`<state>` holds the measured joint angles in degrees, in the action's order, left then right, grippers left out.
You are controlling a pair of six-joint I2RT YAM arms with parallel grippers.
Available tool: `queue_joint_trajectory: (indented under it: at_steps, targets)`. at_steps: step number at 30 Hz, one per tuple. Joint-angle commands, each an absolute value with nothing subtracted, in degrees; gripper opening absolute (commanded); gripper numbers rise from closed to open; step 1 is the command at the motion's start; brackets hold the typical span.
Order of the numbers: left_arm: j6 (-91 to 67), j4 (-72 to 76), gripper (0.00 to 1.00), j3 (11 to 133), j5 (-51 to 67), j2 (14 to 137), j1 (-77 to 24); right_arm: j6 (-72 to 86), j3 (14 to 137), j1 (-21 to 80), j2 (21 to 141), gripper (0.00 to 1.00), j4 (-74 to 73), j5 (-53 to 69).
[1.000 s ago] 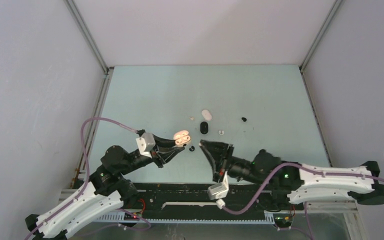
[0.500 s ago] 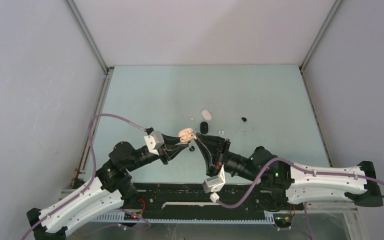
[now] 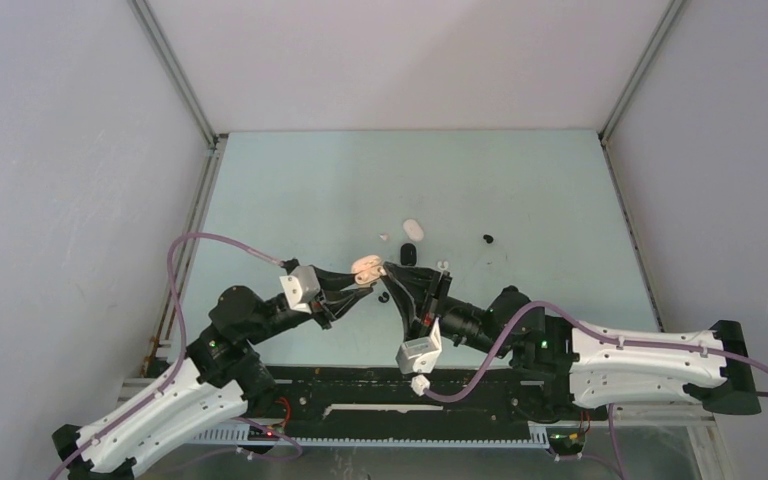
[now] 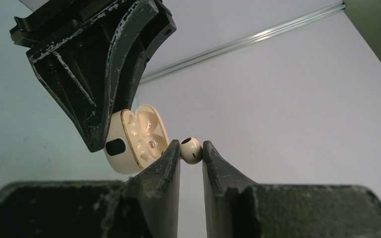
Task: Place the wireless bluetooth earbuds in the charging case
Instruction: Place the earbud in the charging case.
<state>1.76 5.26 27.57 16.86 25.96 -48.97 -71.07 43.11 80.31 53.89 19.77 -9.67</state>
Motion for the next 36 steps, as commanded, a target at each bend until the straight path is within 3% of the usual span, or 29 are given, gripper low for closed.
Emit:
queue_joint_trajectory:
  at_steps: [1, 36]
  targets:
    - [3.0, 7.1, 0.0, 27.3, 18.4, 25.0, -48.4, -69.6, 45.4, 79.8, 54.5, 0.0, 20.2, -9.4]
    - [3.2, 6.5, 0.0, 26.8, 20.8, 22.3, -48.3, -71.6, 48.0, 79.4, 59.1, 0.0, 19.7, -12.7]
